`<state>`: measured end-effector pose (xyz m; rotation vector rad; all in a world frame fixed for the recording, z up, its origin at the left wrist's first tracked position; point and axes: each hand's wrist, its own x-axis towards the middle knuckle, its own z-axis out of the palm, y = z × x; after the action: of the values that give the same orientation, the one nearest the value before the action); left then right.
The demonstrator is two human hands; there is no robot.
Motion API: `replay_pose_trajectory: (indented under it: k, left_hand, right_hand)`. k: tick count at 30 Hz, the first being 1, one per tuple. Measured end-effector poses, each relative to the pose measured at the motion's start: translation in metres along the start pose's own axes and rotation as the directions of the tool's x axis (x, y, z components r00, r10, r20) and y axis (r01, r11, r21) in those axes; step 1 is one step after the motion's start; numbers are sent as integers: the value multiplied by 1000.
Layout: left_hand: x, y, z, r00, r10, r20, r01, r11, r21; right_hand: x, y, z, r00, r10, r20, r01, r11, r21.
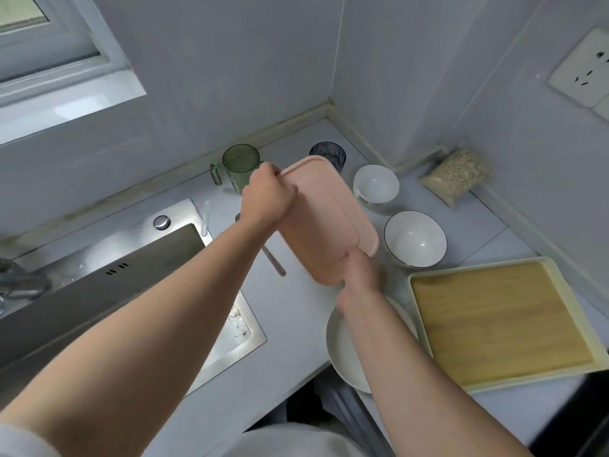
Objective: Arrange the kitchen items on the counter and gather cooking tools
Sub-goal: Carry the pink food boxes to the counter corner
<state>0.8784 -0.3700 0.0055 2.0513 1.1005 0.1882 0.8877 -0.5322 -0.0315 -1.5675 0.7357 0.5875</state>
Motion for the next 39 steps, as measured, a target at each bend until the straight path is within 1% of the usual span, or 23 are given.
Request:
replay_pose_trajectory:
  k: [2,4,8,11,14,15,17,19,21,24,27,29,30,33,35,37,39]
  left_hand:
    - [-16,11,-16,992,105,-69,-105,994,2]
    - [-33,22,-32,971,197,-135,-202,979,-28]
    - [-81,40,-56,918,329,-221,-367,916,-162]
    - [-121,47,-63,891,392,-230,-448,844,-294]
    - [-162,48,-66,865,468,-180,-500,777,-383]
    - [-173,47,-67,862,485,-145,-497,756,-425]
    - [-199,46,-64,849,529,-22,-451,701,-552]
    - [-221,45,-61,817,573,71,-392,641,-660]
    - [-251,49,-53,754,639,148,-365,596,-715]
    - [-297,57,-31,668,695,264,-306,581,-754]
    - [-355,68,-3,600,713,362,-221,583,-782]
    - [-383,74,13,574,716,397,-192,589,-785]
    - [-399,76,22,550,715,432,-170,602,-780]
    - [-460,83,55,446,702,555,-59,642,-764]
    - [-507,86,74,394,685,613,-28,675,-737]
    - [-570,88,103,372,658,655,-14,710,-704]
    - [-617,87,126,369,627,686,16,734,-679]
  right_hand:
    - [-19,-5,-1,999,-35,-9,35,999,3]
    - [-37,-10,-5,998,-54,-10,55,997,46]
    - [-73,-15,-32,995,-96,-9,96,980,174]
    - [-97,-5,-60,989,-144,-41,150,957,247]
    - [-128,16,-95,977,-193,-94,213,924,316]
    - [-135,23,-106,972,-205,-111,231,914,333]
    - [-151,40,-136,955,-226,-194,286,878,383]
    - [-165,53,-164,932,-239,-274,336,853,398]
    - [-178,67,-197,902,-233,-363,383,819,427]
    - [-199,87,-243,863,-201,-464,437,757,486]
    - [-219,113,-300,824,-174,-540,498,677,542]
    - [-231,127,-331,816,-175,-551,518,646,560]
    - [-238,135,-348,810,-175,-560,531,624,572]
    - [-262,164,-411,764,-205,-612,602,567,562]
    - [-275,185,-452,717,-222,-661,652,549,522]
    - [-292,217,-507,664,-251,-704,704,527,476]
    - [-309,244,-552,640,-277,-717,726,523,446]
